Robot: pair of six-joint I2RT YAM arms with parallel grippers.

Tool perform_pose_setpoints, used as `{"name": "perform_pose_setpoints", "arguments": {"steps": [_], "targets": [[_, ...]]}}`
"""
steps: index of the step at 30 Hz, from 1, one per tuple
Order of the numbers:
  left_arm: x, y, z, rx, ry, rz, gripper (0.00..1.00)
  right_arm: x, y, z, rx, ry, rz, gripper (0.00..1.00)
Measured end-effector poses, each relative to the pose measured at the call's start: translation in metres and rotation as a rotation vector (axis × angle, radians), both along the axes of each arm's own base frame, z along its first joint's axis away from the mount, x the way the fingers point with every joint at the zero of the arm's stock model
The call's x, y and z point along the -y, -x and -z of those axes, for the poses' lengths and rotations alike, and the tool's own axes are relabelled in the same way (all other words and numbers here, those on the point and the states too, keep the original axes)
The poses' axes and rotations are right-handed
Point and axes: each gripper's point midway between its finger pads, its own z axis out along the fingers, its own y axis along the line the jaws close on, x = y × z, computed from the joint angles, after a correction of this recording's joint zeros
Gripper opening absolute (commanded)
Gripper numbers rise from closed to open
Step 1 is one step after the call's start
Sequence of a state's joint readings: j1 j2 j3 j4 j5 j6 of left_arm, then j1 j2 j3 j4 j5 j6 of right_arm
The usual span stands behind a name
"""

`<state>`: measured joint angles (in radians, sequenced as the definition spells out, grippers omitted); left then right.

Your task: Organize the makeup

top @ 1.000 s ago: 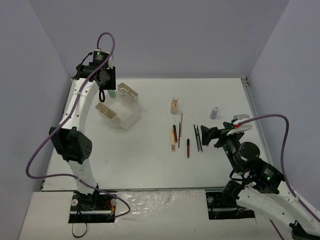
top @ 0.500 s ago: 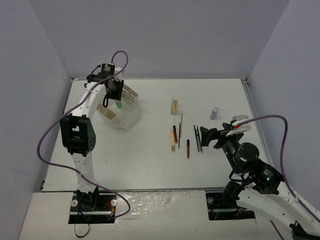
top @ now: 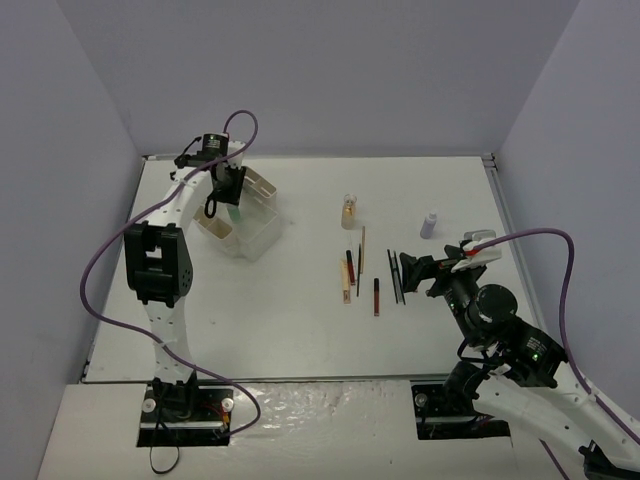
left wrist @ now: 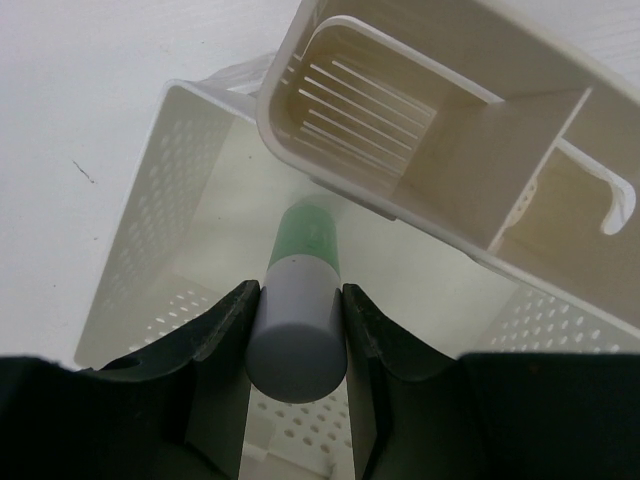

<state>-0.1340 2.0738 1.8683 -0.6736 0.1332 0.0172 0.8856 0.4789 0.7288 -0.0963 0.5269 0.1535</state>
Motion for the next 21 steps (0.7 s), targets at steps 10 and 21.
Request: {"name": "perform_pose_setpoints", "arguments": {"steps": [10,21], "targets": [[-0.004,-0.008,0.013,0.012,0.003,-0.009,0.36,-0.001,0.000,0.001,-0.002,0.002,-0.005,1.00],[-0.006,-0.004,0.019,-0.004,0.000,-0.017,0.70,-0.002,0.000,0.001,-0.002,0.002,-0.006,1.00]]}}
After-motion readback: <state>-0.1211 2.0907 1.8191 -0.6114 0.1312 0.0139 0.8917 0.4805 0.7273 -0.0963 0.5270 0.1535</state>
